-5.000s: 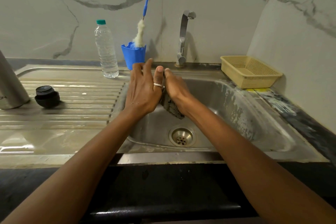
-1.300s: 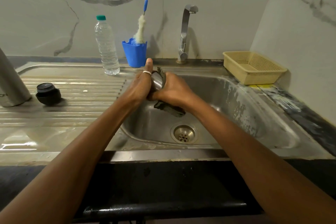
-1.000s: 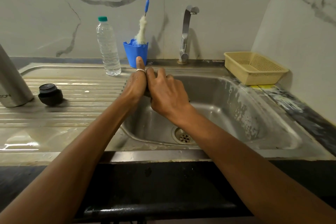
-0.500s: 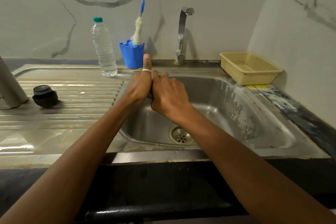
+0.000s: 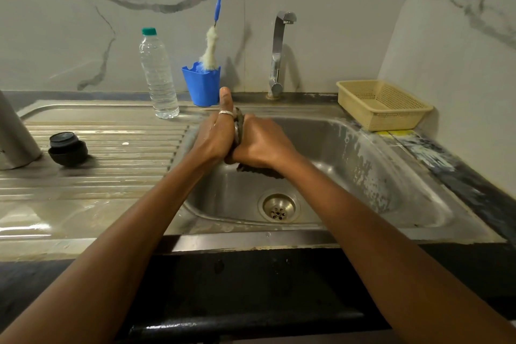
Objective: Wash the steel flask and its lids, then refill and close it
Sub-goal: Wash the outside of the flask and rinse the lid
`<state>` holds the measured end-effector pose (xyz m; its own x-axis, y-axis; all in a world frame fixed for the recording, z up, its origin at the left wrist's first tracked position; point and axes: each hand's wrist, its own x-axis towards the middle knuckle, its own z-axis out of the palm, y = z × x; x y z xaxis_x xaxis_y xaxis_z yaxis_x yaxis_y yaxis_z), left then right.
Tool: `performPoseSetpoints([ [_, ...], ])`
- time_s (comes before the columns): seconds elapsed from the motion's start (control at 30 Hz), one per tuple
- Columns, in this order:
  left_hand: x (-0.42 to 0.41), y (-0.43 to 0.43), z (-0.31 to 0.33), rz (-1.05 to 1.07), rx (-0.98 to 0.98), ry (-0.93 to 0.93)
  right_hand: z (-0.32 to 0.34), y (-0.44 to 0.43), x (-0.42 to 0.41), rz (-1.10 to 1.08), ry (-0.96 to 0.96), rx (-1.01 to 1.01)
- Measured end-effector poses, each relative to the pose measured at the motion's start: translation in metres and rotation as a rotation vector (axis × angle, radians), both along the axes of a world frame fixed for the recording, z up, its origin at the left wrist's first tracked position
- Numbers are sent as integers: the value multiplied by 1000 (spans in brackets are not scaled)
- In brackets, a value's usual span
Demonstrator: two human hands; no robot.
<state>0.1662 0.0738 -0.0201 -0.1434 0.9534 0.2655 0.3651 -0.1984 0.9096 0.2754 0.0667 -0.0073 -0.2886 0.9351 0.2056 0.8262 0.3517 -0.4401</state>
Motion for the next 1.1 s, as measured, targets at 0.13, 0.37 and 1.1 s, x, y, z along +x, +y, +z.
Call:
performPoseSetpoints([
  [0.13,2,8,2,14,-116,-238,-2,-10,-10,-81,-276,337],
  [0.37,-2,-4,2,-72,-13,-98,2,9,5,121,324,-353],
  [1.1,1,-4,12,1,27,-38,1,-4,-4,-25,-181,258],
])
